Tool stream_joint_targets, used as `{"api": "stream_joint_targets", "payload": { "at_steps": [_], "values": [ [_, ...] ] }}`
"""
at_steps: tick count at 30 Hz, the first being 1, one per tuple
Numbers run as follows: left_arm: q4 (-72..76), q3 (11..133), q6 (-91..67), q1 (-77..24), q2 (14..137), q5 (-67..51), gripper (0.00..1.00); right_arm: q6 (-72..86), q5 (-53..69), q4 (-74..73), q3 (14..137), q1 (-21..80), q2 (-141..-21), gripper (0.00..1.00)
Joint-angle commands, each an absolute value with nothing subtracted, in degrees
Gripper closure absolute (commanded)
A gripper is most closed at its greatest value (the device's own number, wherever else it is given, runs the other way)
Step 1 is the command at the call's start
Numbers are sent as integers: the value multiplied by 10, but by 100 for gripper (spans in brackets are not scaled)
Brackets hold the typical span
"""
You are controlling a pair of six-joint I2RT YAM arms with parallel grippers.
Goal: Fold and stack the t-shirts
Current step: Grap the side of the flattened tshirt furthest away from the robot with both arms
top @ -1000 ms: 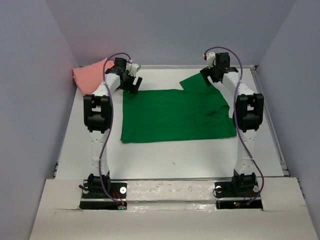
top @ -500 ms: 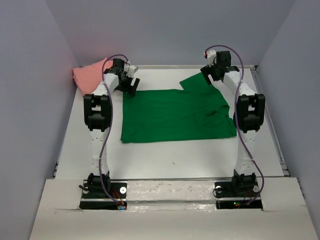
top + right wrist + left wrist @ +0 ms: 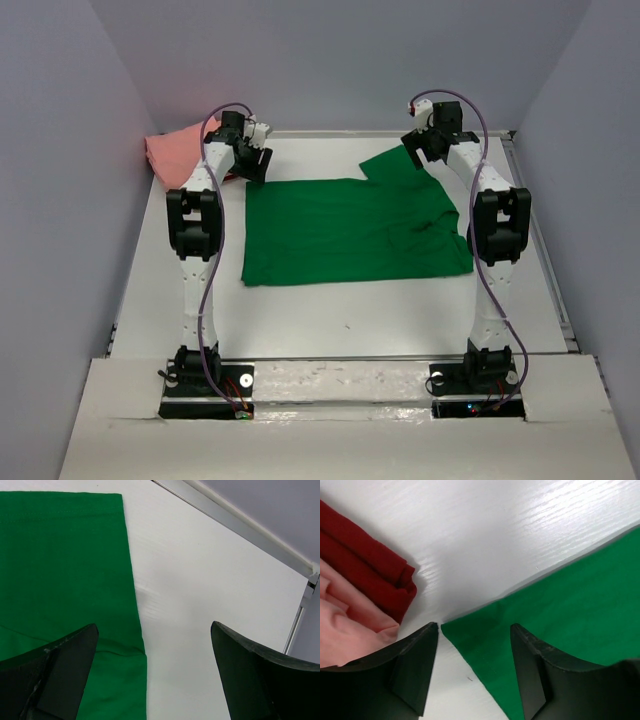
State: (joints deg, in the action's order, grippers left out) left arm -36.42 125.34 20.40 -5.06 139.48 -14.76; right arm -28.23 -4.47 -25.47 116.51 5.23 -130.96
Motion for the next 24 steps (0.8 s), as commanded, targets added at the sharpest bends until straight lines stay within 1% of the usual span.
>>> {"api": "stream_joint_targets", "payload": {
  "at_steps": [1, 15, 19, 22, 23, 24],
  "values": [
    [-399, 1277, 204, -48, 1405, -176, 31, -280, -40, -251, 1178, 50, -1278, 0],
    [-402, 1257, 210, -46, 1403, -167, 30, -284, -41, -252, 1178, 50, -1280, 0],
    [-407, 1267, 211, -46, 1403, -170, 41, -284, -41, -254, 1179, 50, -1281, 0],
    [-407, 1269, 209, -46, 1400, -172, 53, -284, -42, -254, 1177, 50, -1281, 0],
    [-407, 1269, 209, -45, 1399, -173, 59, -286, -42, -255, 1176, 50, -1281, 0],
    [-408, 1273, 208, -46, 1398, -173, 62, -286, -42, -255, 1174, 50, -1282, 0]
  ]
}}
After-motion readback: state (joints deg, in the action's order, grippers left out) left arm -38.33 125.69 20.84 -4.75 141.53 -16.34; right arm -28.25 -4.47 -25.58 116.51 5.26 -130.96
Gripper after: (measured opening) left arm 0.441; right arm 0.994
